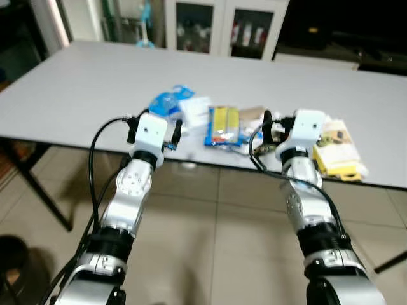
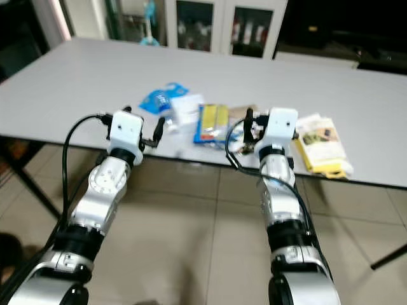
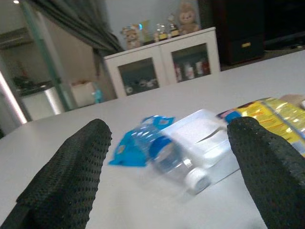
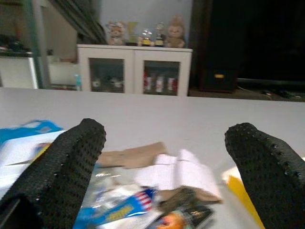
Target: Picking trash to rubbish bin
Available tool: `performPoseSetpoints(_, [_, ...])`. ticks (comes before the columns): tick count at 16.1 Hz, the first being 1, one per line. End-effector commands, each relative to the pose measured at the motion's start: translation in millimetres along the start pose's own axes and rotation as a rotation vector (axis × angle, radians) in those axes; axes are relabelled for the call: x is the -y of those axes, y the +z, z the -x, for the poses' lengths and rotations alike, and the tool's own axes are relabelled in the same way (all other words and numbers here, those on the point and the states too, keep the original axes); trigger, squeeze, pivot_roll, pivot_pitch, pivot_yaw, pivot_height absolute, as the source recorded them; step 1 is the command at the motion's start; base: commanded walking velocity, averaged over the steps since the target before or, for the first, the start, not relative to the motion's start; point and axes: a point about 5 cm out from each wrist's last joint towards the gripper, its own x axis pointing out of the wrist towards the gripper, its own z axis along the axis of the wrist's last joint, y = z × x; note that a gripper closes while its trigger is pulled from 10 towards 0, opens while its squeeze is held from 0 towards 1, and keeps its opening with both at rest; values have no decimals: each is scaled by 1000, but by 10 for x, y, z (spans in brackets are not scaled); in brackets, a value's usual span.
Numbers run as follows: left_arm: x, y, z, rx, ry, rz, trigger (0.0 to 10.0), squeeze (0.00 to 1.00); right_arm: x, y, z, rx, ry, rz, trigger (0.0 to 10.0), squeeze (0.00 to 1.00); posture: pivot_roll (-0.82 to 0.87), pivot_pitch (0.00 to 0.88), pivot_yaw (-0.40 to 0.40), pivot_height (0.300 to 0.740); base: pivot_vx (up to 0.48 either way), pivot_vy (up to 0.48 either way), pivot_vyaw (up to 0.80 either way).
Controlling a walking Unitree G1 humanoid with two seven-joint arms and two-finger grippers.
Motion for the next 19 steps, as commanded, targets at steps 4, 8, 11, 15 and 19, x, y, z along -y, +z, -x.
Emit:
performPoseSetpoints(4, [85,44,-30,9,-21,4,10000,0,78,-1,-15,-5,-25,-1,10000,0,17,22,-61,740,480,0,0])
performPoseSetpoints(8, [92,47,-28,11,-30,1,10000,0,71,-7,-10,-7,-26,-3,10000,0,14,25,-57,740,480,0,0])
performPoseSetpoints(11, [110,56,-39,12,-37,0,10000,0,65,-12,-15,-11,-19,-5,10000,0,13,28,-58,740,480,0,0])
performPoseSetpoints(15, [113,59,-41,12,-40,-1,10000,0,74,-17,-11,-12,-24,-5,10000,0,13,31,-58,740,480,0,0])
performPoseSetpoints(19, [133,68,-30,23,-55,1,10000,0,65,-29,-3,-14,-20,-10,10000,0,14,34,-57,740,397,0,0])
